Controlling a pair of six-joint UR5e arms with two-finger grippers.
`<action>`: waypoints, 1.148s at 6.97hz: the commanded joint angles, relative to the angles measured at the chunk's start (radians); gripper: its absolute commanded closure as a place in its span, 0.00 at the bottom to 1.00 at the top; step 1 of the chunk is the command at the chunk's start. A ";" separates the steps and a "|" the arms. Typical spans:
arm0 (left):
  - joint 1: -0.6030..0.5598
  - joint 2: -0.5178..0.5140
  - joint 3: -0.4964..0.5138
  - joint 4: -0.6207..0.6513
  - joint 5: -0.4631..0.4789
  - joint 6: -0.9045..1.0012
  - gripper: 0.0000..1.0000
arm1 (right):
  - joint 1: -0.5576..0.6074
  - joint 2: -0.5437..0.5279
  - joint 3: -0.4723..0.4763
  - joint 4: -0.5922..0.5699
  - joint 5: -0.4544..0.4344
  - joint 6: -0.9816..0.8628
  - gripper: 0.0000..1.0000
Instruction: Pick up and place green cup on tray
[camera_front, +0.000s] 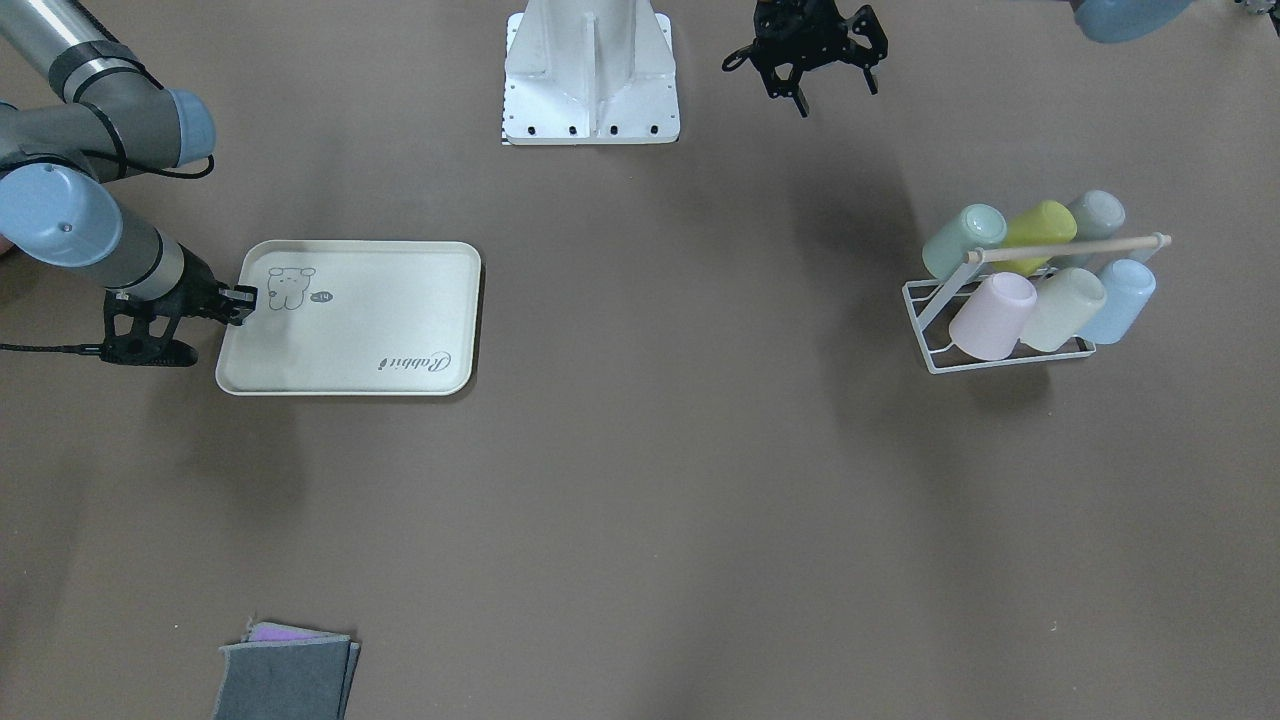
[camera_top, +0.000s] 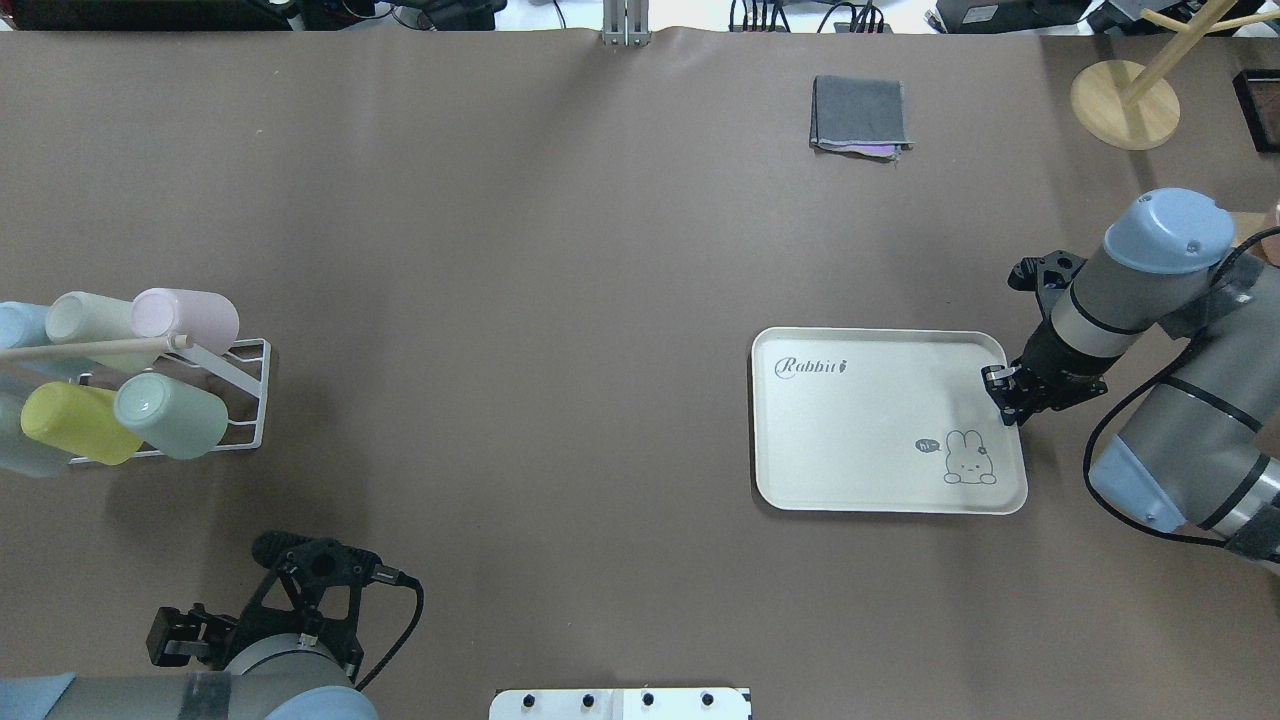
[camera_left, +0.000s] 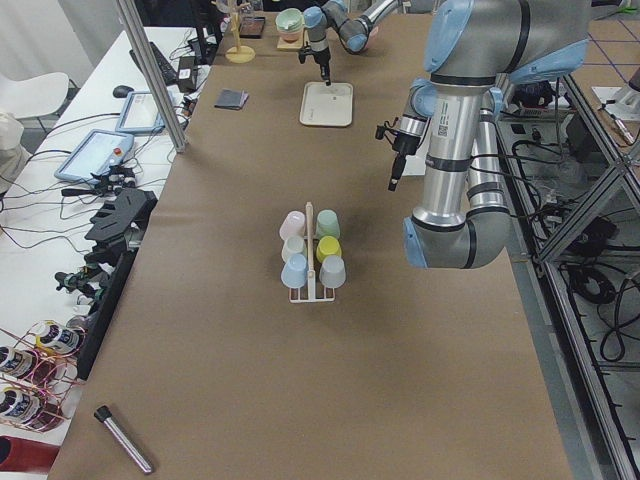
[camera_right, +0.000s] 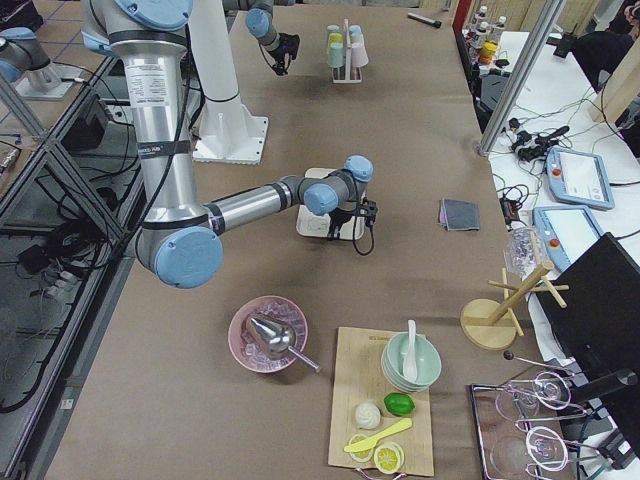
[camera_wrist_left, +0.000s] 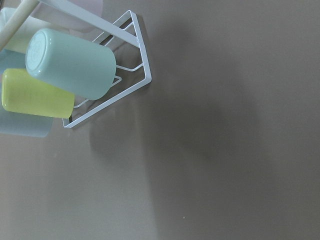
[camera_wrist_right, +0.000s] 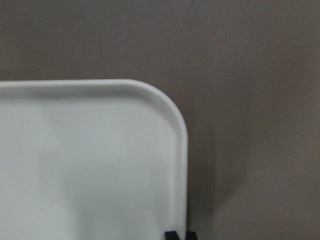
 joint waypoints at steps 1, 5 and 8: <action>0.000 0.056 0.014 -0.070 0.007 0.079 0.03 | 0.013 -0.005 0.032 -0.002 0.007 -0.004 0.99; 0.007 0.098 0.062 -0.116 0.037 0.264 0.03 | 0.067 -0.012 0.083 -0.002 0.078 -0.001 1.00; 0.005 0.110 0.084 -0.111 0.117 0.451 0.03 | 0.122 -0.012 0.133 -0.002 0.154 -0.004 1.00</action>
